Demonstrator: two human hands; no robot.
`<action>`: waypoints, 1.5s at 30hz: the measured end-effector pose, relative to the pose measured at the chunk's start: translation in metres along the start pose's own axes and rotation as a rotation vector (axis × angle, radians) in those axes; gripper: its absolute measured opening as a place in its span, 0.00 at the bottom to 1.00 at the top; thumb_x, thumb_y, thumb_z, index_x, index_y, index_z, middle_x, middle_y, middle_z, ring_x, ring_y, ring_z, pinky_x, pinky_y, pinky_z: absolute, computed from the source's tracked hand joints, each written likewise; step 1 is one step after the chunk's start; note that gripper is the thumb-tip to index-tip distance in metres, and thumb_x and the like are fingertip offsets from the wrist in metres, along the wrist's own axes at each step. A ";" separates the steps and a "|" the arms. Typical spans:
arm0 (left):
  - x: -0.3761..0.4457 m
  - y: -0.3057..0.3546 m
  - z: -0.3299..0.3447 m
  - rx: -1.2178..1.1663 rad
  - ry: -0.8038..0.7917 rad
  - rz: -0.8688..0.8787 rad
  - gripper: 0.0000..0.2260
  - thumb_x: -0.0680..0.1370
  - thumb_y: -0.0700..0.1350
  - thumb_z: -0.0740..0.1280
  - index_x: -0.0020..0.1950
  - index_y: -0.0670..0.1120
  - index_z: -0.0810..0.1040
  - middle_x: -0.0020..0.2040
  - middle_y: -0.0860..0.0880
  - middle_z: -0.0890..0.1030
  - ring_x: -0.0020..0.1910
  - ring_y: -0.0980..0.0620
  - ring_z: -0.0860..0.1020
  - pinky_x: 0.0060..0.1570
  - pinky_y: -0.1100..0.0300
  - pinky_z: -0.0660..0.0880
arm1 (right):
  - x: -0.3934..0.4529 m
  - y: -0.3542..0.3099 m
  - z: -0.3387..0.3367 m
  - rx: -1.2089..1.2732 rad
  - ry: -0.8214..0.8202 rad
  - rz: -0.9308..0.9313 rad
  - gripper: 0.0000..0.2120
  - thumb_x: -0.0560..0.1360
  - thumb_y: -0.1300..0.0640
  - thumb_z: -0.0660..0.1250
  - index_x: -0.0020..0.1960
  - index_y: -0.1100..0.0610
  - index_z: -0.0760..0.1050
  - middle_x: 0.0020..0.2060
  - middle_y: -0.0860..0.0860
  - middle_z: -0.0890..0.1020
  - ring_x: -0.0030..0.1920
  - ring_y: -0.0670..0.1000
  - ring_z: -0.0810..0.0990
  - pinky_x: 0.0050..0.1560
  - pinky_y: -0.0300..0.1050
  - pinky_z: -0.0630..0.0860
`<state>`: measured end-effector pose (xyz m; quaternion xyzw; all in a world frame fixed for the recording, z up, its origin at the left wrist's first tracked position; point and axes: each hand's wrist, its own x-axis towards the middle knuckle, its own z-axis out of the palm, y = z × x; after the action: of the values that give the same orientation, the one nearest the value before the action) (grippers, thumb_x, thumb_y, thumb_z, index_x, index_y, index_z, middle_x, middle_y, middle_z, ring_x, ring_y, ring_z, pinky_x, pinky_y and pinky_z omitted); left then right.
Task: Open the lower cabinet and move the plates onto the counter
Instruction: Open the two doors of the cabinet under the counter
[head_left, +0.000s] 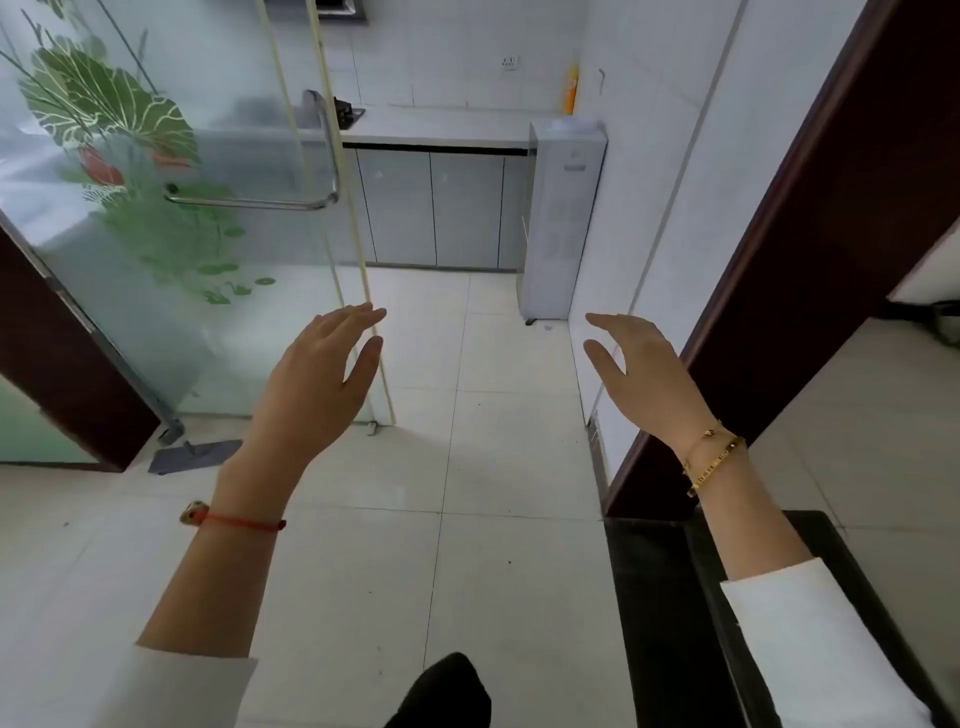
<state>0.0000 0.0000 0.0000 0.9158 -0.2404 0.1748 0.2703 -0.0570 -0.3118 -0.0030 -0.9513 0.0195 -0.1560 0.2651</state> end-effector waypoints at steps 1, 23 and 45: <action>0.003 -0.001 0.004 -0.003 0.010 -0.002 0.17 0.82 0.47 0.58 0.69 0.46 0.72 0.69 0.48 0.74 0.69 0.49 0.71 0.69 0.52 0.66 | 0.005 0.003 0.002 0.009 0.004 0.005 0.20 0.80 0.52 0.57 0.71 0.56 0.67 0.67 0.53 0.73 0.70 0.51 0.66 0.70 0.43 0.61; 0.269 -0.112 0.140 -0.006 -0.061 -0.081 0.17 0.82 0.48 0.58 0.69 0.48 0.72 0.69 0.49 0.74 0.69 0.49 0.71 0.68 0.50 0.68 | 0.294 0.092 0.092 0.014 -0.061 0.052 0.19 0.80 0.52 0.58 0.70 0.55 0.68 0.66 0.52 0.74 0.68 0.51 0.69 0.67 0.38 0.60; 0.625 -0.246 0.297 0.015 -0.061 -0.157 0.16 0.81 0.46 0.59 0.69 0.49 0.73 0.68 0.51 0.74 0.68 0.52 0.71 0.64 0.60 0.66 | 0.684 0.225 0.177 0.088 -0.131 0.048 0.19 0.80 0.50 0.57 0.69 0.54 0.68 0.66 0.52 0.74 0.67 0.50 0.69 0.68 0.42 0.65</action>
<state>0.7027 -0.2060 -0.0555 0.9387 -0.1745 0.1269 0.2689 0.6576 -0.4986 -0.0660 -0.9462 0.0180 -0.0879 0.3108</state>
